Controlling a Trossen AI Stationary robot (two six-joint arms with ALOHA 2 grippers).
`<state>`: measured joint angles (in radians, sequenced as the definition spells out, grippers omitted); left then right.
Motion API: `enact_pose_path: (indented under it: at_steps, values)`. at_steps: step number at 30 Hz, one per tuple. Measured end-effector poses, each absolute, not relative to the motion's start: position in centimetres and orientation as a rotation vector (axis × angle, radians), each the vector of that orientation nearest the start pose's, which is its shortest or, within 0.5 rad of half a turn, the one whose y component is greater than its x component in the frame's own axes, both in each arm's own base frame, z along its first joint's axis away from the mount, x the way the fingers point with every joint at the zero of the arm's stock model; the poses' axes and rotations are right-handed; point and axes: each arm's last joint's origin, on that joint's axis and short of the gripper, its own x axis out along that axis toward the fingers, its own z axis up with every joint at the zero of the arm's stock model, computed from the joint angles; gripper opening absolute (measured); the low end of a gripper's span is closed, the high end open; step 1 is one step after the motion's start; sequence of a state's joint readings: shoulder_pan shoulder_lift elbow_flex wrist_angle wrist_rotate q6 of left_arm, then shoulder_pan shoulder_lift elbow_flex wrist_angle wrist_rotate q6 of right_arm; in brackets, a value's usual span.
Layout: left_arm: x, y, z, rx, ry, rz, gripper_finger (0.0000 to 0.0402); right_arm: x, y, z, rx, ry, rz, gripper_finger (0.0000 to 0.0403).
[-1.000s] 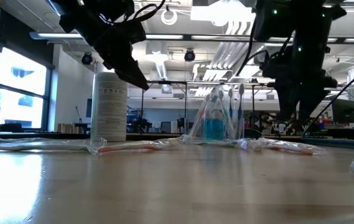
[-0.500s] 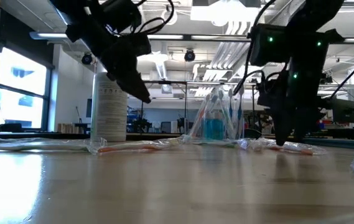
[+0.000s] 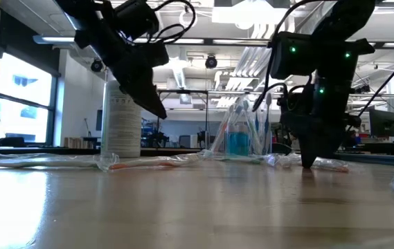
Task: Pick & Place toothbrushing station
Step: Put the orange toothbrush into the transparent organizer
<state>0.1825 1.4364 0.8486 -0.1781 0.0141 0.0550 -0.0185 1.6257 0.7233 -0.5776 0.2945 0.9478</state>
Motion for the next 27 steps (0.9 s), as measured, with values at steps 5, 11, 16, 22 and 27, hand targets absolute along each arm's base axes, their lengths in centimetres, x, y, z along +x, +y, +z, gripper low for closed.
enact_pose_path:
  at_steps: [5, 11, 16, 22, 27]
  values:
    - [28.8, 5.3, 21.0, -0.017, 0.770, 0.164, 0.0335, 24.2, -1.3, 11.7, 0.539, 1.222, -0.881, 0.0125]
    - [28.9, 5.4, 20.9, 0.002, 0.764, 0.167, 0.0335, 24.2, -1.3, 11.7, 0.515, 1.231, -0.866, 0.0016]
    - [29.2, 5.4, 21.2, 0.013, 0.720, 0.167, 0.0335, 23.9, -1.3, 12.3, 0.508, 1.239, -0.847, 0.0014]
    - [29.7, 5.5, 21.8, 0.040, 0.652, 0.160, 0.0335, 23.4, -0.3, 15.3, 0.466, 1.162, -0.806, 0.0013]
    - [30.6, 5.2, 22.8, 0.035, 0.500, 0.048, 0.0335, 23.7, 1.4, 18.4, 0.353, 0.951, -0.701, 0.0013]
